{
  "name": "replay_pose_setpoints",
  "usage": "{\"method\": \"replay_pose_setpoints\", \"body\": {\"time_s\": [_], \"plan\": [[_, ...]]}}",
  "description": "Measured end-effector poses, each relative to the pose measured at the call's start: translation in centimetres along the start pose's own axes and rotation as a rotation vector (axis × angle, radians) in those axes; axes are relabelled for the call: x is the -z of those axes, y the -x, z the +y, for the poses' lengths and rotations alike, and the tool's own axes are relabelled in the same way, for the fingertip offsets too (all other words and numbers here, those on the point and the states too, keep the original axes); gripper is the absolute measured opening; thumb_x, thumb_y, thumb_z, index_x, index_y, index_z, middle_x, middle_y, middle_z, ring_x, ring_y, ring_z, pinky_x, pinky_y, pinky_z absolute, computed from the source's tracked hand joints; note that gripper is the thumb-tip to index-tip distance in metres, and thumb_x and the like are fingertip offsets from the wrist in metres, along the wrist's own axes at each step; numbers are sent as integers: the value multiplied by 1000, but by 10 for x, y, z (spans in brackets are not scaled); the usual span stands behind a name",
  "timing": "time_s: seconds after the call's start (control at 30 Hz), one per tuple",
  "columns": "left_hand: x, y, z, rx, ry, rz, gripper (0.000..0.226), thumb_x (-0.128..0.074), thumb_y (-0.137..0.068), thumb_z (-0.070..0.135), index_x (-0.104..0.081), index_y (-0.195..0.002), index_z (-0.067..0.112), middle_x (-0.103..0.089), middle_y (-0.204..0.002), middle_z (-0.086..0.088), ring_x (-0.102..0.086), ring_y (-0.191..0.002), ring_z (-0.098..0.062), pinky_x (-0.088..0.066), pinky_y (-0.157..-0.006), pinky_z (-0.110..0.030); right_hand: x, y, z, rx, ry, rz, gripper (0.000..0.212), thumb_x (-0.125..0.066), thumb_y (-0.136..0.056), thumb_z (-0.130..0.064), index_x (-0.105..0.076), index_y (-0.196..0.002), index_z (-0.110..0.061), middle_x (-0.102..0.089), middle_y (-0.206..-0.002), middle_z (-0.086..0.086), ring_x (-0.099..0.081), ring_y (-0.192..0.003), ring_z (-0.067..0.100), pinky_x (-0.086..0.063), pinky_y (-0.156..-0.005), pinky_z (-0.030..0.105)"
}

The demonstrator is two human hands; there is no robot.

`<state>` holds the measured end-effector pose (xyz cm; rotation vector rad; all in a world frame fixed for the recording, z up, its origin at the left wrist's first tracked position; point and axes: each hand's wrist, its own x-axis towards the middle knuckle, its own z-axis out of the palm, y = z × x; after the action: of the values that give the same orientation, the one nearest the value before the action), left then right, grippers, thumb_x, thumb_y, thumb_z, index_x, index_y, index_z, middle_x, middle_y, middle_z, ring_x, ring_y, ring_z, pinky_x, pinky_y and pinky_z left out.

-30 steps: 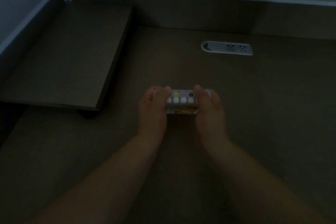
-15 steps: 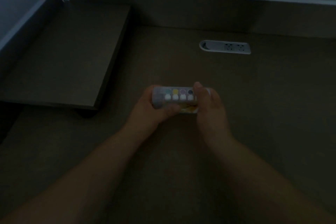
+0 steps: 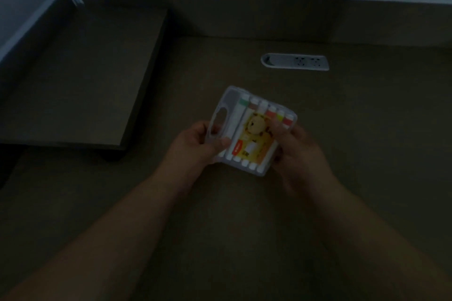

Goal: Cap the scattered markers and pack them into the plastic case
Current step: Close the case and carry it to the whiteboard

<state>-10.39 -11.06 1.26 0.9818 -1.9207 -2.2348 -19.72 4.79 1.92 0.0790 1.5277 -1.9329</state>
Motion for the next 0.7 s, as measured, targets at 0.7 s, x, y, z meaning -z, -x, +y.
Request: {"method": "replay_pose_setpoints", "body": {"time_s": [0.7], "plan": [[-54,-7,33,38,90,-109,45,-74,-65,23,-64,-108,15,-76,-99,-11,-74,-92,-33,-57,-84,-60,65,20,-36,19,176,-6,56,-73,-71,-11,-59,-125,-12,-72,-113,8,-71,-100,26,-57,-87,46]]}}
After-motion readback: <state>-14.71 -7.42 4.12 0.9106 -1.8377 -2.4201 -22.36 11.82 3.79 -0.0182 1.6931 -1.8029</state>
